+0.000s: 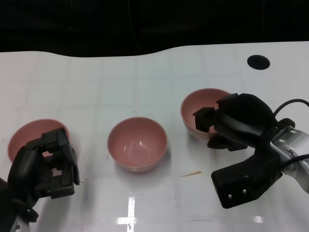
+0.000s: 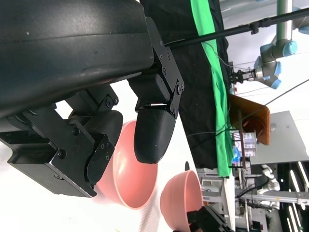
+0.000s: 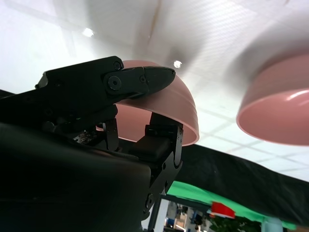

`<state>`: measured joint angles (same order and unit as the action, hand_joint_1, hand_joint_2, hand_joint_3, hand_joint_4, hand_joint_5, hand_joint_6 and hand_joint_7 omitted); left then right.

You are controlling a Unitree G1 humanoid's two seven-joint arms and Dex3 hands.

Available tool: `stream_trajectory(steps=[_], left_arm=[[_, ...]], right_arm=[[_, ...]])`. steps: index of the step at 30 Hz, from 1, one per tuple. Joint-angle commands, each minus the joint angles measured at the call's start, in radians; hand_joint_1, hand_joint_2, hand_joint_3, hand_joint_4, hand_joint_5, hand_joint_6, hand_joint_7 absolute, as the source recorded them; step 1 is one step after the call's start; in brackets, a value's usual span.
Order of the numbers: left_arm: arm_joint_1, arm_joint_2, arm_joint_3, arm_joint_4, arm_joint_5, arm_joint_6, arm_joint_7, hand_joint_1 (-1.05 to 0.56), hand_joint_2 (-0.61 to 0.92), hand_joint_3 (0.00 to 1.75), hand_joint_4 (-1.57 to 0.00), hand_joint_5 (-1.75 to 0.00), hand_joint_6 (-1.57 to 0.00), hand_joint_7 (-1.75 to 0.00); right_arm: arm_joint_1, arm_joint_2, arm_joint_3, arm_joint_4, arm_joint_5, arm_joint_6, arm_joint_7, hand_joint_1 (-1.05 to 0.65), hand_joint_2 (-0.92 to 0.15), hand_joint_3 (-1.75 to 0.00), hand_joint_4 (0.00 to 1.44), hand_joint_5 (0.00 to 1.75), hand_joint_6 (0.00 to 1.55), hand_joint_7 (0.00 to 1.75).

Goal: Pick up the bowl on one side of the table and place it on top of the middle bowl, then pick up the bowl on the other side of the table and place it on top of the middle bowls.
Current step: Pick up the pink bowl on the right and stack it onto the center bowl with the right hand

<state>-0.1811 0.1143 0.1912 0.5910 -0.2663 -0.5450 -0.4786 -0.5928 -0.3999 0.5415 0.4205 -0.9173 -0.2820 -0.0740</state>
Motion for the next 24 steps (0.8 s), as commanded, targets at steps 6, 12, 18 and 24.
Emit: stream_trajectory(steps=[6,12,18,24], left_arm=[[0.001,0.018,-0.001,-0.004,0.013,-0.007,0.006,0.15,0.49,1.59,-1.11,-1.75,-0.87,-1.75],[-0.005,0.013,0.003,0.002,0.007,-0.001,0.001,0.16,0.5,1.58,-1.1,-1.75,-0.86,-1.75],[-0.004,0.02,-0.002,0.004,0.033,-0.019,0.019,0.16,0.49,1.57,-1.09,-1.75,-0.85,-1.75],[-0.008,0.006,0.004,0.001,0.006,0.008,0.013,0.17,0.5,1.59,-1.13,-1.75,-0.89,-1.75]], right_arm=[[-0.004,-0.041,-0.027,-0.083,0.016,-0.046,0.002,-0.31,-0.92,-0.28,0.88,1.75,0.66,1.34],[-0.019,-0.038,-0.04,-0.198,0.035,-0.073,0.083,-0.3,-0.91,-0.31,0.92,1.75,0.67,1.36],[-0.057,-0.019,-0.046,-0.259,0.04,-0.077,0.155,-0.29,-0.89,-0.35,0.95,1.75,0.69,1.32],[-0.109,0.018,-0.048,-0.271,0.075,-0.113,0.182,-0.29,-0.63,-0.77,0.98,1.75,0.69,1.5]])
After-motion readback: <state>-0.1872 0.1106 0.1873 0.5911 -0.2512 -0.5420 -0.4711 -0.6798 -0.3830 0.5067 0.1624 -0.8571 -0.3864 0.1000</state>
